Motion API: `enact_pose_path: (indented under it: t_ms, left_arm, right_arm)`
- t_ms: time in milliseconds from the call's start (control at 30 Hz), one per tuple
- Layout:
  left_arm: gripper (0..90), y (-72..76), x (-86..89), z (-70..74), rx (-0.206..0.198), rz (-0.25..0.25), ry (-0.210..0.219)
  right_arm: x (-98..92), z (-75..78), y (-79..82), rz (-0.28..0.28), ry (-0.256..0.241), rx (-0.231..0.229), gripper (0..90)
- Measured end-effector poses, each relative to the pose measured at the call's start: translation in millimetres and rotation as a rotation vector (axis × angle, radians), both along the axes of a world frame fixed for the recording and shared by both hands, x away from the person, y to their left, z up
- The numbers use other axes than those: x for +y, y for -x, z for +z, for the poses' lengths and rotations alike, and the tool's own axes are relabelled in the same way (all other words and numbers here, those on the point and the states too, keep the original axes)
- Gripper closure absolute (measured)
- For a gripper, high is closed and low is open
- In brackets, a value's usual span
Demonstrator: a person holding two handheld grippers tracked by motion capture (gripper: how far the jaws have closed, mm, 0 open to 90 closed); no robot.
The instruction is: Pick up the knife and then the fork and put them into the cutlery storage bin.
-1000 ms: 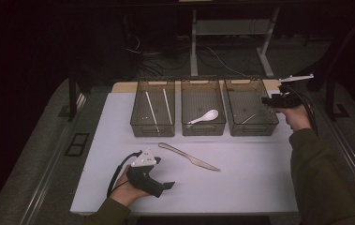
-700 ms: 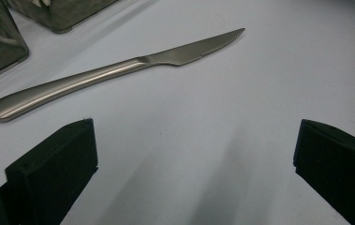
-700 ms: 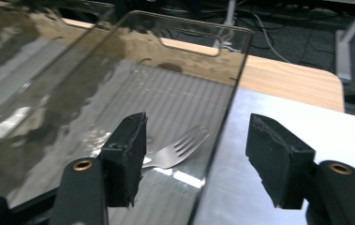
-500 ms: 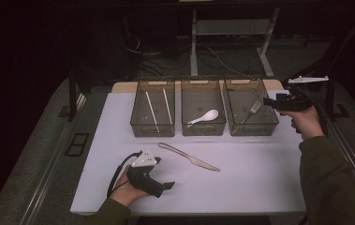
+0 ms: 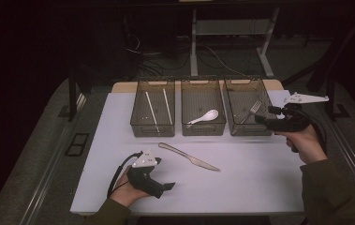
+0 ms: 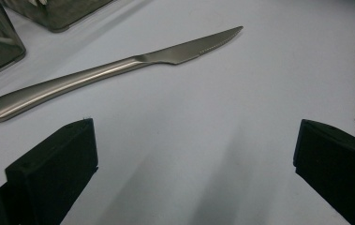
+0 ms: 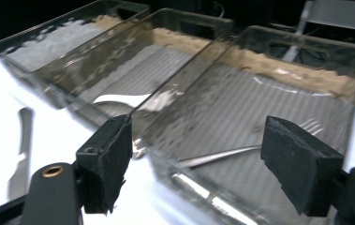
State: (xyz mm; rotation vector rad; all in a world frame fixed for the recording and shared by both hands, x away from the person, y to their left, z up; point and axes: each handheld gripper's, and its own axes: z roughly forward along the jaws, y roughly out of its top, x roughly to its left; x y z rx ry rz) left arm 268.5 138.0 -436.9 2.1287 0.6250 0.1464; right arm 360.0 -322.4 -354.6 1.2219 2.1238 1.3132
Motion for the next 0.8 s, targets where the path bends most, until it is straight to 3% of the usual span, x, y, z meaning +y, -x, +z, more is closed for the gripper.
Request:
enact_pose_path:
  t_ms: [600, 800]
  left_arm:
    - [0.0, 0.5, -1.5, 0.3, -0.002, -0.007, -0.006]
    - [4.3, 0.3, -1.3, 2.8, -0.018, -0.004, -0.009]
  right_arm:
    - [26.4, -49.6, 72.6, 0.114, 0.008, 0.011, 19.7]
    - [23.0, -69.3, 88.4, 0.124, -0.032, 0.025, 19.7]
